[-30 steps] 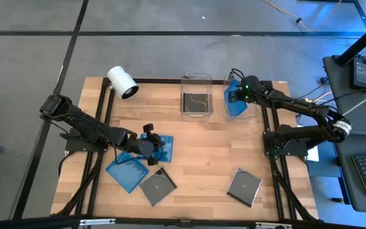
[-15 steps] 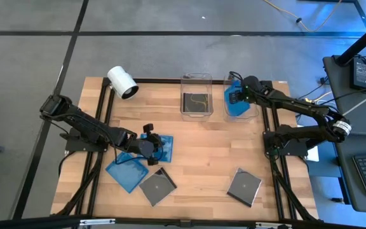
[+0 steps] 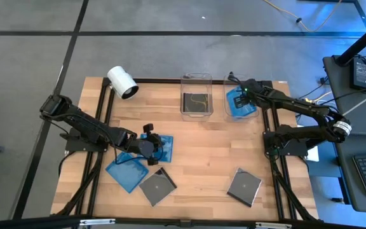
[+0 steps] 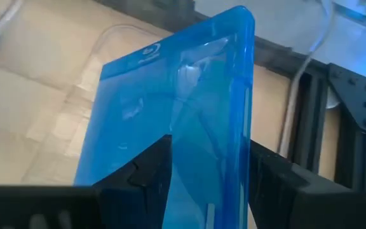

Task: Pick & place jewel cases by type
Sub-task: Put the right blue CD case into the right transparent bin, then put the right black CD case into the left transparent bin

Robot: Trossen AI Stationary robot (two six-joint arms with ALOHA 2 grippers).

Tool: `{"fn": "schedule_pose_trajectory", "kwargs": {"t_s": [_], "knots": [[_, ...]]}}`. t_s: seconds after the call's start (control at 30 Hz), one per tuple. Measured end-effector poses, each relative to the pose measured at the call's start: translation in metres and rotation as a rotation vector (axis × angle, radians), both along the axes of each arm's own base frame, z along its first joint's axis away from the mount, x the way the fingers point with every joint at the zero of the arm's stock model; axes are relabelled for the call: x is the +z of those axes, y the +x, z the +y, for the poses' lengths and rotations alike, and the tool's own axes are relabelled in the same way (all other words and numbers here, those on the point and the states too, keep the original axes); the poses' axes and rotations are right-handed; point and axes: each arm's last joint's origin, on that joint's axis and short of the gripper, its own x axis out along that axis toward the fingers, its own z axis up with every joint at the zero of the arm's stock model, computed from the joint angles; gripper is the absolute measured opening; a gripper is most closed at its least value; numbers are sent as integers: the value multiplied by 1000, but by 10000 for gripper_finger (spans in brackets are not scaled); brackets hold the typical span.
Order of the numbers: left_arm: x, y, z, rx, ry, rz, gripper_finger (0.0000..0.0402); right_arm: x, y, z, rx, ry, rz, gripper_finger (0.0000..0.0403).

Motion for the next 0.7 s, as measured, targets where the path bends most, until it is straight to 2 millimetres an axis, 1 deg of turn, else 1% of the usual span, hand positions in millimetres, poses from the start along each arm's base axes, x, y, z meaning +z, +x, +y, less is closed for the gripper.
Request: {"fn": "schedule_pose_trajectory", "kwargs": {"t_s": [0.27,0.5,0.7], "knots": [[0,0,0,6,-6,-2,13,7,3,-3,-11,-8,-41,173],[0,0,0,6,-7,-2,13,24,9,-7,6,-25,-87,172],[0,0,0,6,-6,-2,13,37,11,-9,24,-19,-67,172]]}}
